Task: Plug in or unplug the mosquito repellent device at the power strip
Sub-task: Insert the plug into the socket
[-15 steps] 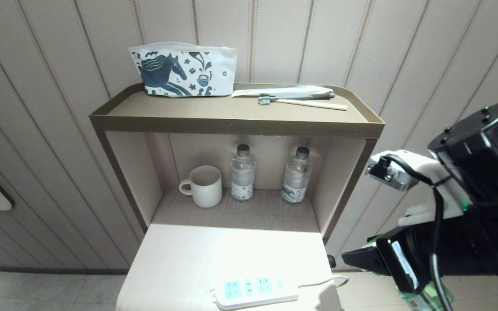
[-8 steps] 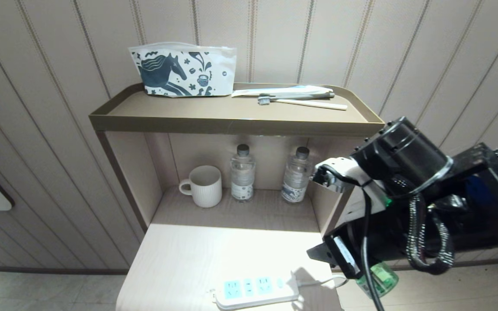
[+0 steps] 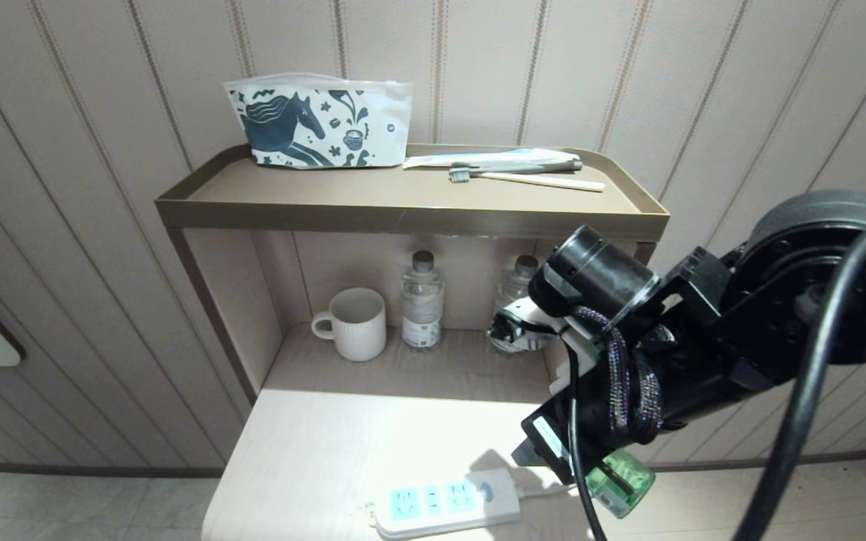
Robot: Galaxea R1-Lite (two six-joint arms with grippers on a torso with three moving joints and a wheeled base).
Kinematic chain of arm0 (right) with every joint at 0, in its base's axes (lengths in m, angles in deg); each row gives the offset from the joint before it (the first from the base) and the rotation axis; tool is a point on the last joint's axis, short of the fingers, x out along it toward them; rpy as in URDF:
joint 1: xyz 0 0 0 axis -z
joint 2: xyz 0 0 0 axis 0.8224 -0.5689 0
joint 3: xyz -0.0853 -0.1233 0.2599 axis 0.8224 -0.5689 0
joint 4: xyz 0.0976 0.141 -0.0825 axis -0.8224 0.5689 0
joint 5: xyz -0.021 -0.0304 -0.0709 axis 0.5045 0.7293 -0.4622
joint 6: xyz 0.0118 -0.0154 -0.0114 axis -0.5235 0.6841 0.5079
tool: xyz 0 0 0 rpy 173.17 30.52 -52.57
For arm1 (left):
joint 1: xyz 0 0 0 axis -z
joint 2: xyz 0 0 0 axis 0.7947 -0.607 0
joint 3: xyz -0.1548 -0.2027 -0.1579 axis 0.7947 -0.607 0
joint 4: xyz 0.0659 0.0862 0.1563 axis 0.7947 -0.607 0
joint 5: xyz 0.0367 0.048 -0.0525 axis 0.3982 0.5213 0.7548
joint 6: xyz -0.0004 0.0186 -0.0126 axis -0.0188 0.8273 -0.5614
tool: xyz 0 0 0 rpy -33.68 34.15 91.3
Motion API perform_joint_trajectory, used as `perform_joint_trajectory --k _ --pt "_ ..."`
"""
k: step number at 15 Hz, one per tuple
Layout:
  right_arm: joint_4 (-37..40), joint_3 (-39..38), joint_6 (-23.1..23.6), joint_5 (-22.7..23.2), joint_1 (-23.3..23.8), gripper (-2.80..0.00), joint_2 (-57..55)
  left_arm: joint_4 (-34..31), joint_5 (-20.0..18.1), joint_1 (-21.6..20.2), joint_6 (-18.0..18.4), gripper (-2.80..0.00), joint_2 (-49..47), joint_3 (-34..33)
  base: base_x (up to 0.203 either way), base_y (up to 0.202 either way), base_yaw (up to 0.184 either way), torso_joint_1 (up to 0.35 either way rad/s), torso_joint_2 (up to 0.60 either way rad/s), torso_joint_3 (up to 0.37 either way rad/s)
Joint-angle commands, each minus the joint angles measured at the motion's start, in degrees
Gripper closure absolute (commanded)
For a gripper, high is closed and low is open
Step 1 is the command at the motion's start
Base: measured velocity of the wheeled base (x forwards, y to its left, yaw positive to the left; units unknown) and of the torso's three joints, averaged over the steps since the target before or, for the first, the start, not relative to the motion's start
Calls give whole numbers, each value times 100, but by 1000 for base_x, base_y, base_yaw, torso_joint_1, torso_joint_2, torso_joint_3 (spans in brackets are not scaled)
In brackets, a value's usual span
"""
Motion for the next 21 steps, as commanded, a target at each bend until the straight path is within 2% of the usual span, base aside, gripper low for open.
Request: perform_joint_trajectory --k 1,4,6,10,12,15,21 --pt "374 530 -391 124 -30 0 -447 -14 1 0 2 0 -8 0 0 0 0 0 0 0" --pt "636 1138 -1403 187 -305 0 -946 -14 1 0 2 0 -8 0 0 0 0 0 0 0" --pt "641 1267 -1879 189 -492 0 -1183 -14 1 0 2 0 -8 0 0 0 0 0 0 0" --pt "591 1288 -2333 179 -684 0 -1529 -14 1 0 2 0 -8 0 0 0 0 0 0 0" --pt "345 1168 -2780 168 -747 0 -1572 -14 1 0 2 0 -8 0 0 0 0 0 0 0" --pt "-183 943 -2844 121 -720 0 -1576 -14 1 0 2 0 -8 0 0 0 0 0 0 0" --pt "-237 934 -2879 -3 -669 0 -1637 -14 1 0 2 0 -8 0 0 0 0 0 0 0"
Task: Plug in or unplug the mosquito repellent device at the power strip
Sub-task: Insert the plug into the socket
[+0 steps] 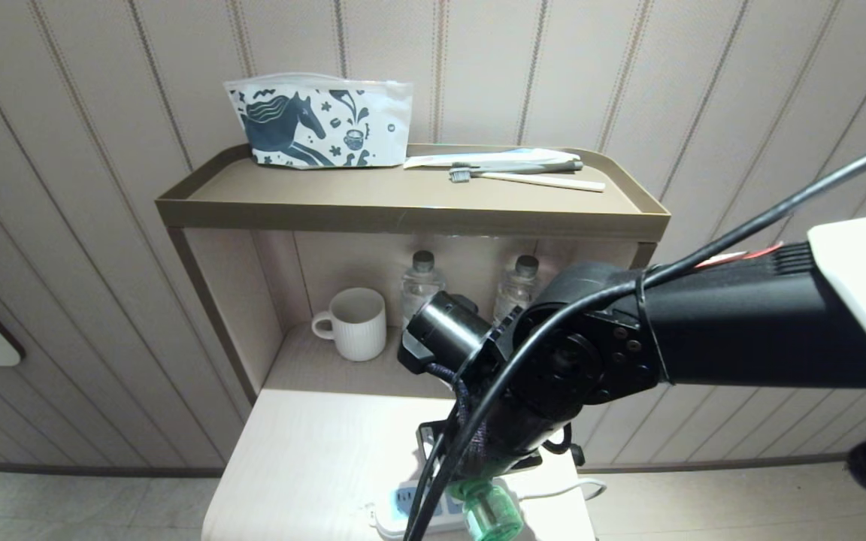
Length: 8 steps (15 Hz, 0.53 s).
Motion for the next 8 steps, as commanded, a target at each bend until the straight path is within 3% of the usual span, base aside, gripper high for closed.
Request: perform_joint_trajectory --k 1,8 --pt "27 4 -19 -43 4 0 -24 -9 -1 0 2 0 -8 0 0 0 0 0 0 0" --pt "-166 -75 -19 -87 92 0 -235 -9 -1 0 2 0 -8 0 0 0 0 0 0 0"
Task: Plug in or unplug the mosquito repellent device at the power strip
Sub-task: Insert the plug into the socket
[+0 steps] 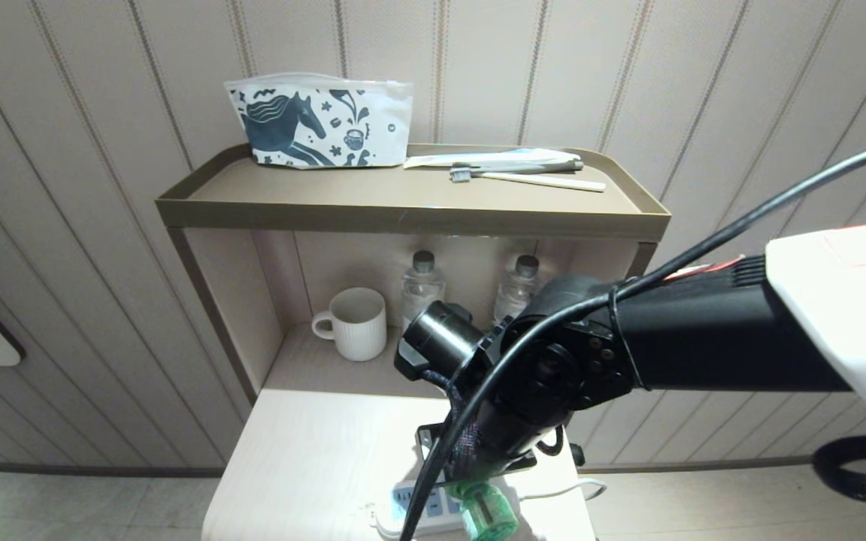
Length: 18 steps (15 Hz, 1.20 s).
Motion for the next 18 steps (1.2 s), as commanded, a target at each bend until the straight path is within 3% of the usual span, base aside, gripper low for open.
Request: perform_joint_trajectory --k 1,18 --pt "18 -3 -17 -5 55 0 -53 -11 1 0 1 0 -8 0 0 0 0 0 0 0" --pt "-273 -57 -132 -135 126 0 -325 -11 1 0 1 0 -8 0 0 0 0 0 0 0"
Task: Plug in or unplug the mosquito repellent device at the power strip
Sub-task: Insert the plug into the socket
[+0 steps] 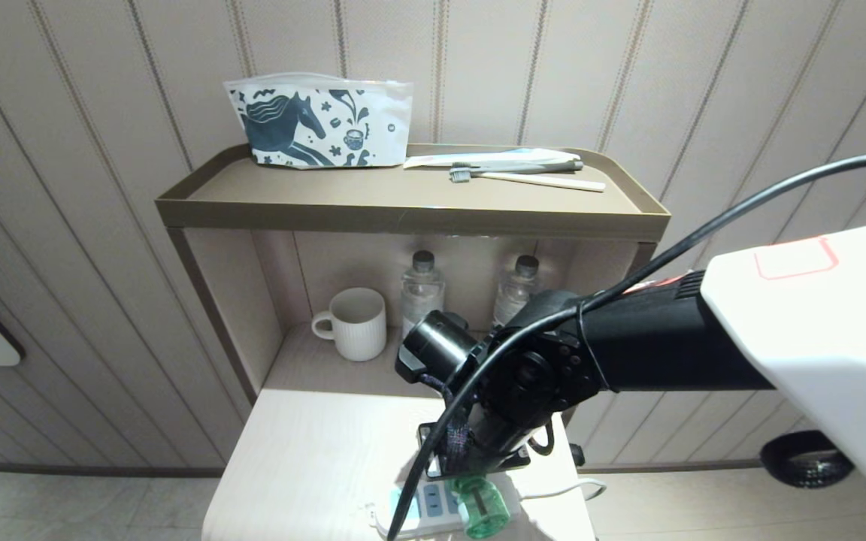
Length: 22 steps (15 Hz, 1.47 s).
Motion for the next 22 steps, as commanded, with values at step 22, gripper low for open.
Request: perform_joint_trajectory --k 22 --pt "-62 22 -8 -201 28 0 -110 -11 1 0 -1 0 -8 0 0 0 0 0 0 0"
